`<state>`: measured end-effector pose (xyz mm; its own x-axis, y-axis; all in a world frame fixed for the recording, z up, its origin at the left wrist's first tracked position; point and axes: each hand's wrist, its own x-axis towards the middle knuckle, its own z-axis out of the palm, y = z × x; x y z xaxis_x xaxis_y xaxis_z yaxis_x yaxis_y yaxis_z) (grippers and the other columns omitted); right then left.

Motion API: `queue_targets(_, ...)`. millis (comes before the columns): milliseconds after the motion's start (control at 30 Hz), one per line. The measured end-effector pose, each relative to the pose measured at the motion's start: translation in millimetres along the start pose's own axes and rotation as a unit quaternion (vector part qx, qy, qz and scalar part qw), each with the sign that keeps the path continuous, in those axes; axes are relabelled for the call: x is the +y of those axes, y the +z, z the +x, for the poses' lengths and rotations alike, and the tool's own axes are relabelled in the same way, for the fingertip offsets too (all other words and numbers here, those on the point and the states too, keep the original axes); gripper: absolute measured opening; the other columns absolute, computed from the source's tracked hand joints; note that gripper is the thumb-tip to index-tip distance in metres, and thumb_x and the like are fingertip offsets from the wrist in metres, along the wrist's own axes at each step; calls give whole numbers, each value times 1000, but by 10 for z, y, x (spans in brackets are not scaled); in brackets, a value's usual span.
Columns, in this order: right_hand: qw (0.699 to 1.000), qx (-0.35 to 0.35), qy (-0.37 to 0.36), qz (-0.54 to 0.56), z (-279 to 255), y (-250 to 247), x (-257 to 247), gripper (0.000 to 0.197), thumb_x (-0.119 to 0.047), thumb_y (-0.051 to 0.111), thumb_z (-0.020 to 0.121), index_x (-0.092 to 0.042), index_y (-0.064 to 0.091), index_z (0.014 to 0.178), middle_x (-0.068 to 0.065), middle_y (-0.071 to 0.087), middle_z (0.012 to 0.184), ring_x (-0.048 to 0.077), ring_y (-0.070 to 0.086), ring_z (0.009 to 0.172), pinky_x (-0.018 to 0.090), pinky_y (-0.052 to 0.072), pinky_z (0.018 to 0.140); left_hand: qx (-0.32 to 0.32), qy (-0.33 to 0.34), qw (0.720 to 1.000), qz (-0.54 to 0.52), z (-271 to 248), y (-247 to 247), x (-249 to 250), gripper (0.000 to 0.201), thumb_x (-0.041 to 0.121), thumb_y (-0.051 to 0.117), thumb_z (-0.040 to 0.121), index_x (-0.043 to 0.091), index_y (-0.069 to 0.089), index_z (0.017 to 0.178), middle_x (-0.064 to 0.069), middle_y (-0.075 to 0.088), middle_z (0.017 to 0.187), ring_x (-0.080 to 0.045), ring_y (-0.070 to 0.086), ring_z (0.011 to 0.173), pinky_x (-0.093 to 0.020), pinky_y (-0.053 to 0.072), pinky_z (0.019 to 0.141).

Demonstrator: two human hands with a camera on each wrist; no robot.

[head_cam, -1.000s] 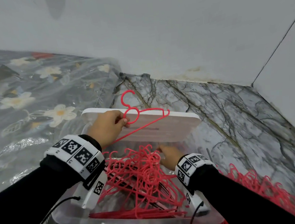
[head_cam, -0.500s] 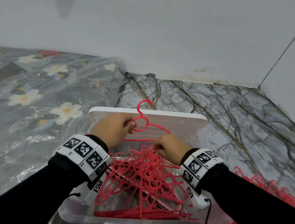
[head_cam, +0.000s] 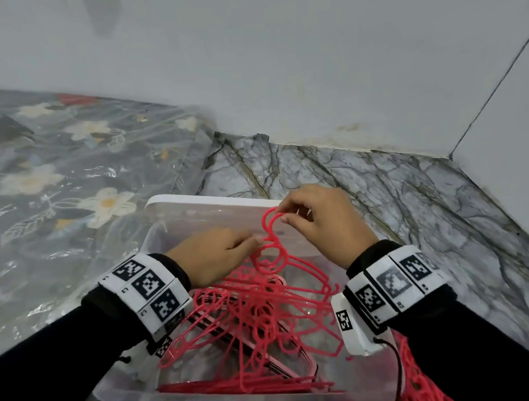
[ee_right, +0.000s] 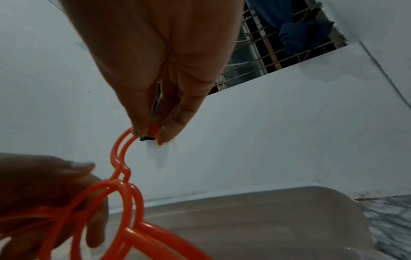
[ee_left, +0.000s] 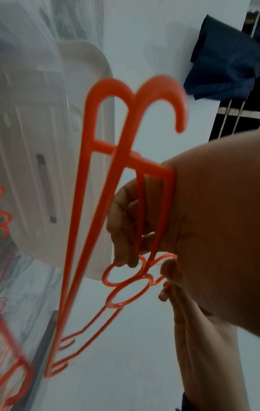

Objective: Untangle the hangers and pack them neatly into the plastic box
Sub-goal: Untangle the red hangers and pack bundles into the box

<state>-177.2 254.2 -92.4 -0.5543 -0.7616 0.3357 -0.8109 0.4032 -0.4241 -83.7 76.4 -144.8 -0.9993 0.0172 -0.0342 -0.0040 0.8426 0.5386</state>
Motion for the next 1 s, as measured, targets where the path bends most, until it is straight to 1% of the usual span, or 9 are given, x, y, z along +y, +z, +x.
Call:
queue_targets(100,1000,24,6,16,2,-10,23,8,-16,70,84,-12,72,91,0,66,85,7,53,73,19,43,71,10,3,997,75,15,27,-6,46,71,36,84,28,52,81,9,55,69,-10,53,67,-34,45,67)
queue_targets(200,997,45,16,60,15,-21,24,7,-12,72,82,-10,71,88,-1,66,82,11,59,70,25,50,72,45,10,989,141,27,35,-43,31,57,40,92,28,49,87,9,57,75,-15,54,72,-32,40,64)
queue_targets(267,996,47,17,76,22,-15,34,7,-8,70,82,-9,70,89,-1,65,82,12,62,70,27,53,72,64,11,985,161,23,32,-64,24,50,39,96,31,44,83,9,54,74,-17,56,75,-31,35,62)
queue_targets(367,998,40,20,52,28,12,108,7,-8,67,84,-11,69,90,-1,67,84,11,61,74,22,50,72,81,-1,980,181,6,18,-78,27,48,35,97,30,40,78,8,52,71,-20,57,76,-33,39,62)
queue_targets(467,998,-26,61,13,12,80,234,11,-13,65,86,-14,67,97,-4,64,85,7,57,74,16,46,70,128,-15,972,196,13,-8,-89,30,44,33,98,26,40,76,2,59,76,-24,58,78,-32,35,61)
queue_targets(633,978,-183,97,-13,-56,327,320,22,-24,53,95,-9,61,109,6,67,99,17,59,87,26,41,73,140,-29,963,230,9,-7,-104,27,38,31,100,22,46,83,-4,64,89,-27,59,87,-34,37,69)
queue_targets(767,975,-202,92,29,-48,449,307,18,-16,47,97,-6,60,103,11,70,96,26,64,87,38,49,80,138,-82,962,223,42,-6,-150,30,41,34,99,19,46,82,-6,63,88,-28,60,85,-33,36,64)
queue_targets(900,973,-171,154,20,-6,498,519,29,-36,51,95,-10,62,102,5,69,94,19,61,85,31,45,76,154,-130,953,225,44,-102,-252,33,37,33,100,16,53,84,-12,66,94,-31,62,90,-34,41,72)
queue_targets(1000,946,-234,218,-60,-57,628,774,30,-35,55,93,-10,62,107,7,66,102,22,59,95,28,42,81,176,-143,945,236,10,-172,-327,33,31,33,100,14,55,83,-13,66,93,-31,61,88,-33,42,72)
